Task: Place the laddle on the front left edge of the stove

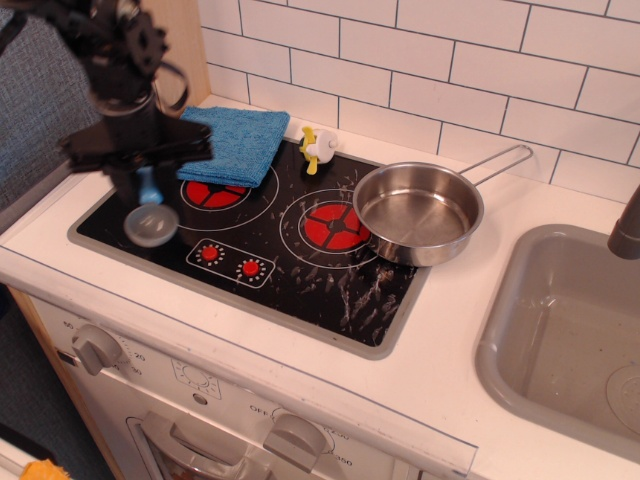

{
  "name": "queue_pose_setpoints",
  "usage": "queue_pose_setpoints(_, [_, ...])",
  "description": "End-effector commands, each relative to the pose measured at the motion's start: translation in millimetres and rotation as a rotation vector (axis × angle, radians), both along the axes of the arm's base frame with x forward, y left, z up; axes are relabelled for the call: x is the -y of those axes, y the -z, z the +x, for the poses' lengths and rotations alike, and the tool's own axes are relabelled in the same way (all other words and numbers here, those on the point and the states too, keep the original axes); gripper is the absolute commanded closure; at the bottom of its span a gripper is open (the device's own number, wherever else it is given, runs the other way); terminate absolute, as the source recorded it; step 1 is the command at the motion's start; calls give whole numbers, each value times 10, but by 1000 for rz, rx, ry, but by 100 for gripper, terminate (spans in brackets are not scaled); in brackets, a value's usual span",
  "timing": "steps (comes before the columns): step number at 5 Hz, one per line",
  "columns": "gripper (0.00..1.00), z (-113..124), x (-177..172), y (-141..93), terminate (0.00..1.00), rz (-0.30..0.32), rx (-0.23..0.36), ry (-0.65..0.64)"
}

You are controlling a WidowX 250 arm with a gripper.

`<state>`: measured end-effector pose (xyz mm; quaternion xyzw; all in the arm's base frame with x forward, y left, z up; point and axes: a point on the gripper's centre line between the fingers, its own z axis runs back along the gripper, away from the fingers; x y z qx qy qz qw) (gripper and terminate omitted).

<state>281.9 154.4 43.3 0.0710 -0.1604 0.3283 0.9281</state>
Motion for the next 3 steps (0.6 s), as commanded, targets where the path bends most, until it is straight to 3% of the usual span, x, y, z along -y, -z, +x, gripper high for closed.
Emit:
queue_pose_setpoints(1, [100, 83, -286, -51, 0, 56, 26, -23])
queue_pose_setpoints(2, [100, 10, -317, 69, 0, 39, -7, -44])
queue_pose_setpoints(3, [0, -35, -285, 106, 0, 18, -24, -101])
